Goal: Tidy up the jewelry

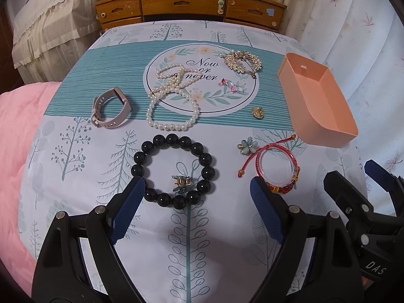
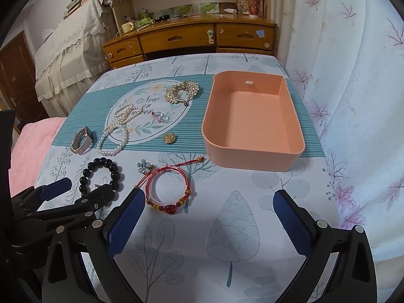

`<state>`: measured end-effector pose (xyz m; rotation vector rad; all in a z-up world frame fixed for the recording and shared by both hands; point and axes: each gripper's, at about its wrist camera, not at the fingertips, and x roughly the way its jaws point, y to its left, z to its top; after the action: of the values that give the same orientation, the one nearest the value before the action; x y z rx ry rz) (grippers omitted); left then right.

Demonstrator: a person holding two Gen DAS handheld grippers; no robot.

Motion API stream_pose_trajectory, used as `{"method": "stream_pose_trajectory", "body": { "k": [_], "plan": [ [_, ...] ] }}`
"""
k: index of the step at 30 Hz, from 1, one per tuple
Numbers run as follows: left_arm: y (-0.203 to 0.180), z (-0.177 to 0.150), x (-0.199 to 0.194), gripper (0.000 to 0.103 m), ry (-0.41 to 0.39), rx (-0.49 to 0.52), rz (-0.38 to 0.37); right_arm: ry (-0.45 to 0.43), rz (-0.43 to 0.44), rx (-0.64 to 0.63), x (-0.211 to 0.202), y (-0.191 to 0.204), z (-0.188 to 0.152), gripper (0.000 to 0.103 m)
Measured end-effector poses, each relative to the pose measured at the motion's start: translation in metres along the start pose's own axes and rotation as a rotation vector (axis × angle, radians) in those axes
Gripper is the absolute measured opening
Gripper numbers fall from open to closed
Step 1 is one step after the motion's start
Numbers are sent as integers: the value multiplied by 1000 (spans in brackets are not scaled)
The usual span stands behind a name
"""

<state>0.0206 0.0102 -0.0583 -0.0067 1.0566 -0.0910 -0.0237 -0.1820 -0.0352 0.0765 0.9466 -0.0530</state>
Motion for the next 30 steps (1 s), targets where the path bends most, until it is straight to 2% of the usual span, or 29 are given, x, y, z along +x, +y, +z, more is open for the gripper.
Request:
{"method": "stream_pose_trajectory", "body": {
  "k": [17,24,27,29,30],
  "plan": [
    [3,-1,-1,84,-1,-5,4,25,35,26,5,1,0,103],
    [5,0,-1,84,4,-9,-4,14,23,17,3,3,1,102],
    [20,9,-1,84,13,-45,-14,17,21,4,4,5,3,92],
    [34,16,1,84,22,-77,-23,47,37,-6,10,4,4,79],
    [42,20,2,84,28,-95,-31,71,49,-8,15,3,5,76]
  ]
}}
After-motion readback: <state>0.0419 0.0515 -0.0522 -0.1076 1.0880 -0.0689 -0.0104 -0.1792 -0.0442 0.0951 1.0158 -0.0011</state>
